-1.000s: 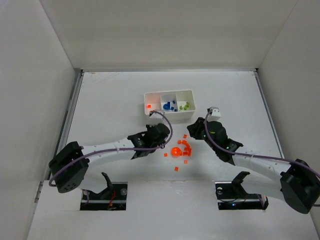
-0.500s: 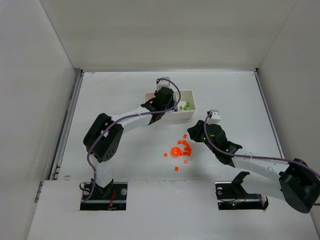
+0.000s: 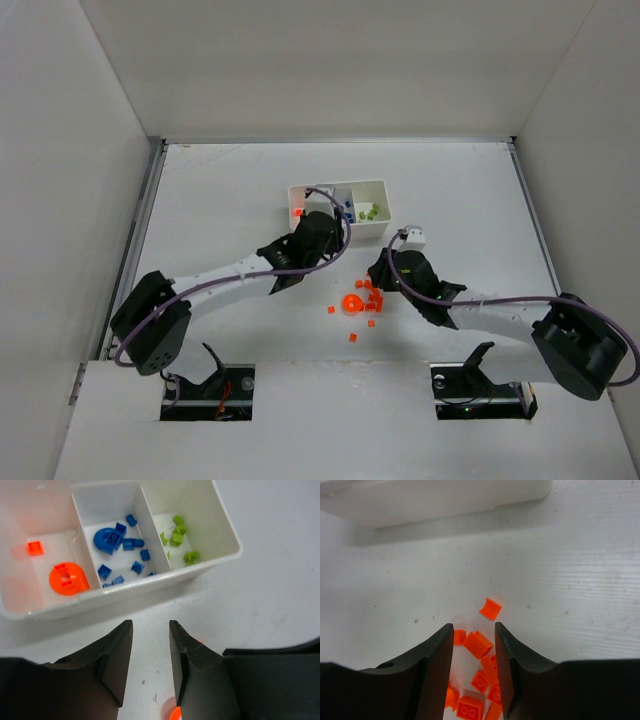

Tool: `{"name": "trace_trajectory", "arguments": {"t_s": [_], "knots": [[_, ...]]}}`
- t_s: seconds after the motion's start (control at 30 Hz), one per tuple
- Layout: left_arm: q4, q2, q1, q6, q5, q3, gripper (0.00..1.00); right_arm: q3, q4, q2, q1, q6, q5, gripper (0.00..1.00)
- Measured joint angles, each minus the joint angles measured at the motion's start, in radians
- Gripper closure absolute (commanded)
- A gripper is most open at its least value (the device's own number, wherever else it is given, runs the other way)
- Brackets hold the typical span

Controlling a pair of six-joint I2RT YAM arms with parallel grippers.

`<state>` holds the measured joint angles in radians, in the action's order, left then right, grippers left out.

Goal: Sort the legos into containers by color

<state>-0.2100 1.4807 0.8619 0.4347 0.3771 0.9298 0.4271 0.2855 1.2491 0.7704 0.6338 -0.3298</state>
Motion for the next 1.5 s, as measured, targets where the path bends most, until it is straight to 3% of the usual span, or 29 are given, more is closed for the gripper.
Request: {"name": "trace_trajectory", "arguments": {"t_s": [0.33, 0.63, 0.8, 1.0, 1.23, 1.5], "knots": [[-0.01, -0.173, 0.118, 0.1, 0.028, -0.342, 0.68, 0.086, -0.116, 0.086, 0.106, 0.031, -0.098, 0.52], [-0.081, -0.295, 0.209, 0.131, 0.037, -0.489, 0.66, 0.193, -0.252, 0.222, 0.149, 0.08, -0.188, 0.52], [-0.153, -0.366, 0.232, 0.14, 0.04, -0.569, 0.66, 0.299, -0.364, 0.287, 0.161, 0.092, -0.229, 0.58], [-0.19, -0.414, 0.264, 0.15, 0.039, -0.612, 0.65, 0.433, -0.515, 0.371, 0.202, 0.143, -0.276, 0.52], [-0.145, -0.543, 0.233, 0.175, 0.038, -0.615, 0.65, 0.521, -0.655, 0.367, 0.251, 0.194, -0.307, 0.52], [0.018, -0.708, 0.091, 0.196, 0.006, -0.615, 0.64, 0.563, -0.629, 0.351, 0.245, 0.189, -0.28, 0.5]]}}
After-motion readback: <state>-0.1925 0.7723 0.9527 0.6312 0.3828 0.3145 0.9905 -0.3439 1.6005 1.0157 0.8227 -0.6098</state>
